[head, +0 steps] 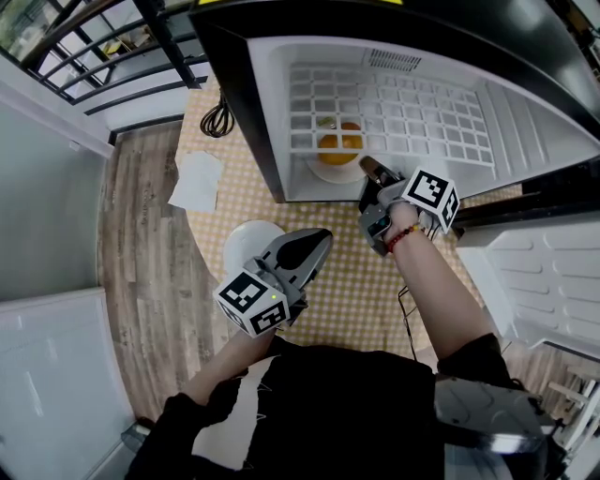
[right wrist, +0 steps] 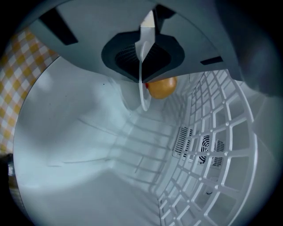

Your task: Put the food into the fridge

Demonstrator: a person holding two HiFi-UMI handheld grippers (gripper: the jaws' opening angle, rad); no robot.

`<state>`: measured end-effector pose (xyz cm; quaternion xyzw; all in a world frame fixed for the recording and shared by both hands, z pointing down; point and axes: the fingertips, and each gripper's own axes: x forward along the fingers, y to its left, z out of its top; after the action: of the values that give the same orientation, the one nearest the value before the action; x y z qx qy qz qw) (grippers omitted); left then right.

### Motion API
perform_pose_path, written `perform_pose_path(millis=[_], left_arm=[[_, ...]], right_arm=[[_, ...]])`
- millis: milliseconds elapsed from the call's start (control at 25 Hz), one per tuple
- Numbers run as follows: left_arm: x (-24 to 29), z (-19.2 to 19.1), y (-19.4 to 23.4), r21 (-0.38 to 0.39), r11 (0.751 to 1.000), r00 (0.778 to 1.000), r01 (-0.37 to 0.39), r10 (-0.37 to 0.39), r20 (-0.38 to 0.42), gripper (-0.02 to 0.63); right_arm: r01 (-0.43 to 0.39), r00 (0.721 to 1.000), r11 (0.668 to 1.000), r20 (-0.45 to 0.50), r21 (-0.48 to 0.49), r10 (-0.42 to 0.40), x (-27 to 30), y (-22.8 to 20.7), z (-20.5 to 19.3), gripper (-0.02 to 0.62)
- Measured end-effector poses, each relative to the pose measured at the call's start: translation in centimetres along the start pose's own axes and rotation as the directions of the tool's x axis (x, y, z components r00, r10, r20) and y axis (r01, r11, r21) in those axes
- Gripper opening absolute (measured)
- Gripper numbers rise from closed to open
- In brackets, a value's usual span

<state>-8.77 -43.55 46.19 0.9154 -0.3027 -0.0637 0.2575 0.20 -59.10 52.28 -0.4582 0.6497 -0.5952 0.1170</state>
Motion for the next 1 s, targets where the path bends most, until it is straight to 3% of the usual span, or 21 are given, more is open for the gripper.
perform_pose_path(millis=[360, 1000], left_arm=[[-0.04, -0.48, -0.39, -0.030, 1.000, 1.000, -0.005, 0.005, 0.003, 0.014], [-0.64, -0.93, -0.48, -0.037, 0.999, 1.000, -0.018, 0.018, 0.010, 0.013]], right_arm=[[0.044, 0.999, 0.984, 0.020, -0.170, -0.042, 0.53, 0.83, 0.26, 0.023], [0.140, 0.990, 0.935, 0.072, -0.324, -0.124, 0.41, 0.63, -0.17, 0.049]])
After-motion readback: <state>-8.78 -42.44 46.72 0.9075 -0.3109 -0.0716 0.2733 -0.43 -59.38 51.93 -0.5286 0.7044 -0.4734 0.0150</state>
